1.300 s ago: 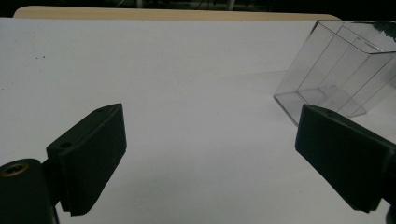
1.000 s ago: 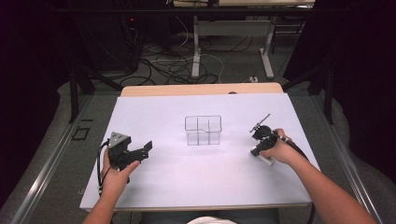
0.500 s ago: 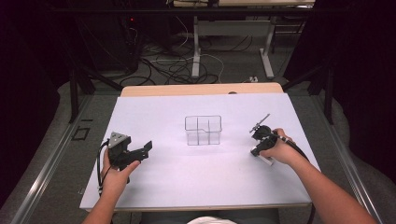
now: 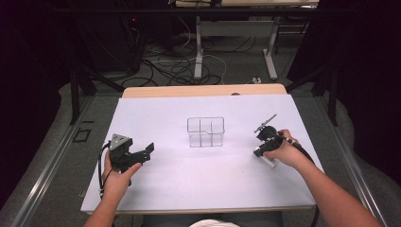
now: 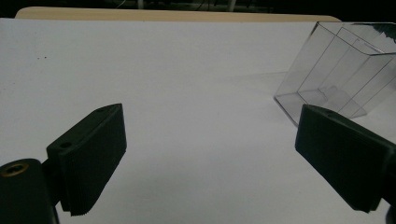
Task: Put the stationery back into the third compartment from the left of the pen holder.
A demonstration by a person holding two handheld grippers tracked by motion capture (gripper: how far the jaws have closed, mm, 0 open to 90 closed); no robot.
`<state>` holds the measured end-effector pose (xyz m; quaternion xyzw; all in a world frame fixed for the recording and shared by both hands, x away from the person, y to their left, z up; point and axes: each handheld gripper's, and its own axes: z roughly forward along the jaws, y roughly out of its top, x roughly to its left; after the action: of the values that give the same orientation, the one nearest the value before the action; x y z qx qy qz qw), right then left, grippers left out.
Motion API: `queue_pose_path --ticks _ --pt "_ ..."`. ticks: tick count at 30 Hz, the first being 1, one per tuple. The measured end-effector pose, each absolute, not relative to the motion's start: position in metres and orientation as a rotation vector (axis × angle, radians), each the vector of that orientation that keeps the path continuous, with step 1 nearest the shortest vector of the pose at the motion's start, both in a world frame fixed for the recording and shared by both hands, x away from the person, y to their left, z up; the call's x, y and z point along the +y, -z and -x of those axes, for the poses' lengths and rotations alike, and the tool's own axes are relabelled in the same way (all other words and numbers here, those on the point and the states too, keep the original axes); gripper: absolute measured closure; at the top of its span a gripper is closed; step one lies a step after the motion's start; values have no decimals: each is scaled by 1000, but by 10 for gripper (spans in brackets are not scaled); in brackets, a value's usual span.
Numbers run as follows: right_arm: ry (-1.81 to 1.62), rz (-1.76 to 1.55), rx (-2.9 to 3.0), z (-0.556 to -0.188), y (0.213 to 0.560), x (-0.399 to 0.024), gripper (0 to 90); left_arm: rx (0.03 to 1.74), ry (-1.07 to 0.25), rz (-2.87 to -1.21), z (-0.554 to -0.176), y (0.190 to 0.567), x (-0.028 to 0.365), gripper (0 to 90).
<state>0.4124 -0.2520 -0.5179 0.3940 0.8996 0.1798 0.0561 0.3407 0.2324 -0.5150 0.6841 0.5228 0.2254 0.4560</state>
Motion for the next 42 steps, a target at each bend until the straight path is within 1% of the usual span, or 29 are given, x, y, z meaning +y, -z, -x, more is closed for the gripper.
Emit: queue_pose_path --ticks 6,9,10,15,29,42 --pt "-655 -1210 2659 -412 515 -253 669 1290 -556 -1686 -341 515 232 88" --pt "-619 -1212 2667 -411 509 -255 669 1290 -556 -1686 -341 515 232 88" --pt "-680 -1223 2628 -411 509 -254 669 1290 -557 -1686 -341 515 232 88" --pt "-767 -1233 2564 -408 500 -253 668 1289 -557 -1685 -341 515 232 89" --pt "-1069 -1114 2363 -403 482 -245 668 1289 -559 -1685 -340 515 232 88" --pt "-1281 -1014 2150 -397 457 -225 668 1287 -557 -1675 -340 513 232 89"
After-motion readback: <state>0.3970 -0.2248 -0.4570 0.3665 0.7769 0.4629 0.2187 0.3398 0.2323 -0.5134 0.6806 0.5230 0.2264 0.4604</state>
